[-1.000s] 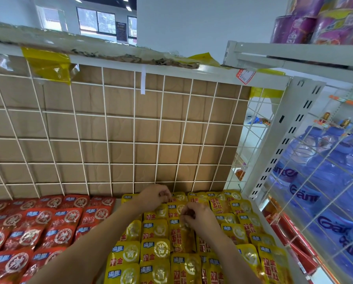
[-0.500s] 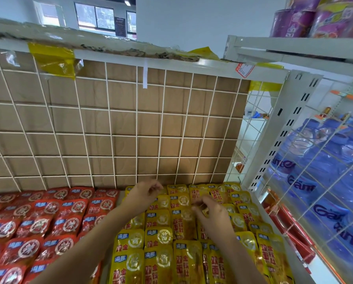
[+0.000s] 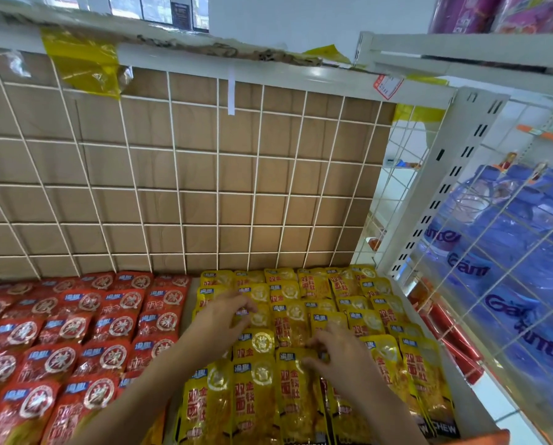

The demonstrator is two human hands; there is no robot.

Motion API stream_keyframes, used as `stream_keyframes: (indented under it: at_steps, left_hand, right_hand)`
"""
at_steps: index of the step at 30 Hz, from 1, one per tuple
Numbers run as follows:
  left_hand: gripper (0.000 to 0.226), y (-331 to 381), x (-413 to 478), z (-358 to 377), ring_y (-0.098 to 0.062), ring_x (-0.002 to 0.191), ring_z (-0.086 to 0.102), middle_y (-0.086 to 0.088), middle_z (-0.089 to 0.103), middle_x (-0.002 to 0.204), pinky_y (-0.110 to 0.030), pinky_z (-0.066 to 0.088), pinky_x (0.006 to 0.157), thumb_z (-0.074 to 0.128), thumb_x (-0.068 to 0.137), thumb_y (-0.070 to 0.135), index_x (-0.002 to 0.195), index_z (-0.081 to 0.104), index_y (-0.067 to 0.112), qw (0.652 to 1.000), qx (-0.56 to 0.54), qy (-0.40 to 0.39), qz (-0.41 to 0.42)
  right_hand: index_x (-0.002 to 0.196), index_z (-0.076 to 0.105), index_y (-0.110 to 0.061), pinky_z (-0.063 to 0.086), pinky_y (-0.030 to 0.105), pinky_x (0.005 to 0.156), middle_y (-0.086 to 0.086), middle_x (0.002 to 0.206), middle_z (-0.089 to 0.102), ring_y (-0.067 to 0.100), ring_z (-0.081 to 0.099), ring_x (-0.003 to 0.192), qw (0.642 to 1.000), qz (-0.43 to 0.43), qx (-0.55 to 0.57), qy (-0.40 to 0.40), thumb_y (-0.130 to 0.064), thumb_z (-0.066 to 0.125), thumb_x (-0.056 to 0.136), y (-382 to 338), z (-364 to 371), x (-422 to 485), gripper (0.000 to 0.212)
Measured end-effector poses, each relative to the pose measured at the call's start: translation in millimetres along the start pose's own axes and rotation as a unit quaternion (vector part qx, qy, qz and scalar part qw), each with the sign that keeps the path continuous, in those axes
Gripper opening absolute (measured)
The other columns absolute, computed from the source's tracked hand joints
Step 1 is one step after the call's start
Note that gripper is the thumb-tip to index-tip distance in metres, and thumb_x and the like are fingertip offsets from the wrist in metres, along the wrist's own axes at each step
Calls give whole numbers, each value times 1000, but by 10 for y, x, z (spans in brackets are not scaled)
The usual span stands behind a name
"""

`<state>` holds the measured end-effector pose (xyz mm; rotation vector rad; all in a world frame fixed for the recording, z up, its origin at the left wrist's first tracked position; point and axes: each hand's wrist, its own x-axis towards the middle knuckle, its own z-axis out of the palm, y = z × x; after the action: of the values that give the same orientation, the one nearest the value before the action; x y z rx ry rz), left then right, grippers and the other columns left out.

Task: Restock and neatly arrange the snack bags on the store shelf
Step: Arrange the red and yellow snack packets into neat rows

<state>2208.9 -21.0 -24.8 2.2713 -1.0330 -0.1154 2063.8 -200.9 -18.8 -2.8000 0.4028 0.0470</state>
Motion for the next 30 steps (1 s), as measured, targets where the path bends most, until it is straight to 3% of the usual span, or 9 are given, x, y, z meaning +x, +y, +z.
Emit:
stream_keyframes:
  at_steps: [3,5,8,10,12,13,19,24,30]
  left_hand:
    - [29,75,-137,45,-9,123,40,11,46,127,-25,29,103,47,95,30,123,53,26,998,57,-33,21]
    - [45,158,-253,87,-8,136,25,12,30,145,-25,14,113,36,95,44,138,36,30,991,107,-77,14]
    - [81,224,-397,161,-5,142,2,16,2,154,-26,-11,112,6,74,67,147,13,32,981,164,-98,17]
    - [78,191,-479,211,-7,141,15,14,8,152,-29,-1,117,10,79,68,145,24,29,973,215,-77,41]
    - [66,169,-532,270,-10,131,41,8,34,145,-36,19,115,12,90,65,134,45,28,964,239,-108,43]
    - [66,173,-560,283,-11,130,42,6,42,143,-36,19,110,12,90,65,132,47,28,961,241,-130,46]
    - [76,151,-653,353,-9,129,40,9,49,138,-33,13,106,19,84,75,138,41,27,946,258,-180,71]
    - [73,181,-688,365,-8,124,49,10,51,136,-32,13,106,17,86,74,143,21,29,950,254,-170,61]
    - [75,208,-696,350,-8,125,48,9,51,137,-31,15,105,17,86,74,144,26,27,947,242,-206,47]
  right_hand:
    - [98,56,-34,39,16,83,-13,100,45,2,48,98,1000,9,29,2,-45,59,85,-10,29,38,17]
    - [84,48,-38,36,13,77,-15,95,45,1,47,92,998,17,64,0,-41,62,84,-19,25,60,14]
    - [76,46,-39,36,10,65,-19,90,52,-4,50,82,992,32,118,14,-35,63,85,-13,5,98,19]
    - [78,50,-34,37,10,58,-18,83,56,-4,52,77,986,47,157,34,-30,62,87,1,-14,134,16]
    - [79,53,-31,40,12,60,-15,78,57,-1,53,74,983,56,168,48,-26,63,87,21,-19,184,14]
    - [80,54,-29,41,13,61,-13,77,57,1,53,72,983,59,165,48,-24,63,87,28,-16,213,12]
    - [69,50,-35,37,15,59,-14,69,51,-2,47,64,986,49,155,25,-21,65,84,11,-4,366,25]
    - [81,55,-30,38,18,61,-17,71,48,0,48,72,989,53,134,22,-26,66,83,8,20,424,11]
    - [83,56,-32,43,23,66,-15,72,51,1,49,71,988,54,142,34,-27,65,84,12,43,415,10]
